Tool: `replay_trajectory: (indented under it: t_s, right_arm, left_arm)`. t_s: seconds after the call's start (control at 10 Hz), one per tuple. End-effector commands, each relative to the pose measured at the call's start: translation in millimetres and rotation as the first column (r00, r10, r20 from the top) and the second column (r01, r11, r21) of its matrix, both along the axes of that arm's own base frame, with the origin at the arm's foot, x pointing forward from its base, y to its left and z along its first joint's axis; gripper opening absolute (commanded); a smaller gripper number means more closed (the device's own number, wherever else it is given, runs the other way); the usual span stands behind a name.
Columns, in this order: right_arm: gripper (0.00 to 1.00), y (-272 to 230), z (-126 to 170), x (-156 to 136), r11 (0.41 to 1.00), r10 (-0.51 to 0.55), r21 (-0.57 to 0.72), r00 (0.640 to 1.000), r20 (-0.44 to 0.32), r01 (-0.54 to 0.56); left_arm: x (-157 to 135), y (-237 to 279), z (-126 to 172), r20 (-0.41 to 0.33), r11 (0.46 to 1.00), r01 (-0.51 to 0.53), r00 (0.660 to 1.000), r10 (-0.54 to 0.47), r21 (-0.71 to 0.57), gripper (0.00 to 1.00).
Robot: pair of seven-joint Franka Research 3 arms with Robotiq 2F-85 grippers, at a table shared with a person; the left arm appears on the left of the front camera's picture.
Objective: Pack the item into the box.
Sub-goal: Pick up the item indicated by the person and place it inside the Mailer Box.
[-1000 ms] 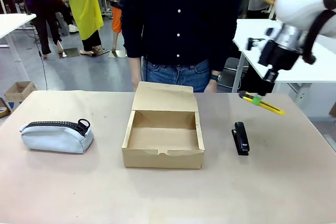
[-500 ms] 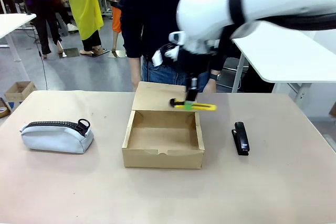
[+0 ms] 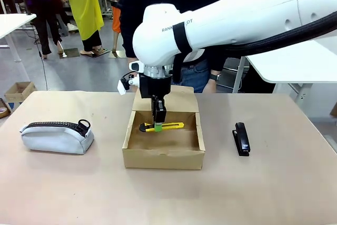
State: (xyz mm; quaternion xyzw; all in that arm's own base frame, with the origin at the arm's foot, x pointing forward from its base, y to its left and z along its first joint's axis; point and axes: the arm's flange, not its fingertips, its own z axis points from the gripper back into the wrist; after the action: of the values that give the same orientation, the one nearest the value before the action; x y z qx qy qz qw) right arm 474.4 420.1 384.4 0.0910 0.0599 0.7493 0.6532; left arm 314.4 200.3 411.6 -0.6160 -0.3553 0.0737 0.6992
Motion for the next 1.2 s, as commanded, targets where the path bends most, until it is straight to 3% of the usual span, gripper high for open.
replay_trajectory:
  t_s: [0.0,0.3,0.4,0.6,1.0,1.1]
  right_arm:
    - [0.27,-6,14,4,0.999,-0.022,-0.039,1.0,0.022,0.023]
    - [0.27,-4,9,3,0.999,-0.002,-0.044,1.0,0.009,0.002]
    - [0.69,-4,9,0,0.999,0.02,-0.034,1.0,0.022,-0.019]
    - [1.0,-3,8,-1,0.998,0.036,-0.054,0.999,0.025,-0.035]
    - [1.0,-13,15,-1,0.998,-0.013,-0.057,0.999,0.053,0.016]
    - [1.0,-37,29,2,0.996,-0.078,-0.033,0.994,0.082,0.081]
  left_arm:
    - [-2,-1,1,0.028,1.0,0.0,1.0,0.0,-0.002,1.0]
    - [-2,-1,1,0.028,1.0,0.0,1.0,0.0,-0.002,1.0]
    - [-2,-1,1,0.028,1.0,0.0,1.0,0.0,-0.002,1.0]
    - [-2,-1,1,0.028,1.0,0.0,1.0,0.0,-0.002,1.0]
    - [-2,-1,1,0.028,1.0,0.0,1.0,0.0,-0.002,1.0]
    - [-2,-1,1,0.028,1.0,0.0,1.0,0.0,-0.002,1.0]
